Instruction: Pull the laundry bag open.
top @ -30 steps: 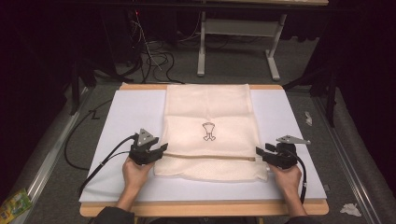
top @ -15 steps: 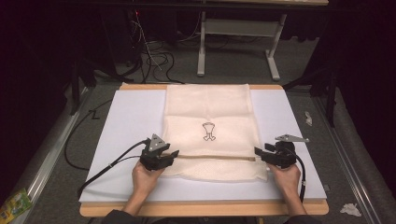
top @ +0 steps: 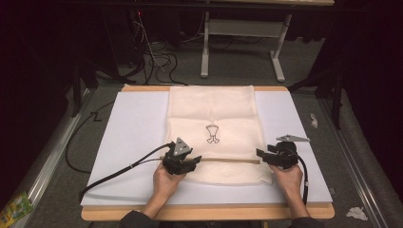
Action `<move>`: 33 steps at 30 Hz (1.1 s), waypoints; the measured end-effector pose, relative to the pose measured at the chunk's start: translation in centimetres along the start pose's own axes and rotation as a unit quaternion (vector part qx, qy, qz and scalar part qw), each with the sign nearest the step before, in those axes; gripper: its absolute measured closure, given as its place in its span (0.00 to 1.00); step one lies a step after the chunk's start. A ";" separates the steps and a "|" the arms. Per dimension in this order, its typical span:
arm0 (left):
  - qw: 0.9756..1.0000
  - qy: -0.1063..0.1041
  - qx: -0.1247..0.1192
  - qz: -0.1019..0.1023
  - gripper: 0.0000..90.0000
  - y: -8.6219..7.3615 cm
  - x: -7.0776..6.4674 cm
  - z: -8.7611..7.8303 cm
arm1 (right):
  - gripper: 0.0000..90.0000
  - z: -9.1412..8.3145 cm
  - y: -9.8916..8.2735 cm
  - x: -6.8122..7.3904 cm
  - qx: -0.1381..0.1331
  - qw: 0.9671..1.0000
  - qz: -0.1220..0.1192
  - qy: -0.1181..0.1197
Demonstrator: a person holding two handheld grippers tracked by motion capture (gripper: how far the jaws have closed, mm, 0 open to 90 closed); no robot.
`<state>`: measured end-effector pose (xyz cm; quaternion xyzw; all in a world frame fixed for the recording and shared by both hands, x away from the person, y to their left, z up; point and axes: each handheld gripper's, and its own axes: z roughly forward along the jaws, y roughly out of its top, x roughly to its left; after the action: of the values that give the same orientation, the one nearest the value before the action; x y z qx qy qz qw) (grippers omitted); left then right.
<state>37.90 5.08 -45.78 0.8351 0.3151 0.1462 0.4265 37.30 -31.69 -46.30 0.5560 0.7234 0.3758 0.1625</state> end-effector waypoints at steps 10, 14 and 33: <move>1.000 -0.024 0.012 0.014 0.56 1.5 -2.5 2.3 | 0.49 1.4 0.0 0.3 0.038 0.999 0.012 0.016; 0.999 -0.039 0.010 0.024 0.56 2.1 -3.7 3.2 | 0.62 1.3 -0.2 1.0 0.040 0.999 -0.006 0.002; 0.996 -0.078 0.010 0.029 0.59 3.9 -5.6 4.4 | 0.98 -0.1 0.2 1.3 0.010 0.998 -0.052 0.023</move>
<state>37.47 -3.02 -45.10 0.8572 0.2579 0.0898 0.4367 36.92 -30.48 -45.87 0.5107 0.7582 0.3725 0.1597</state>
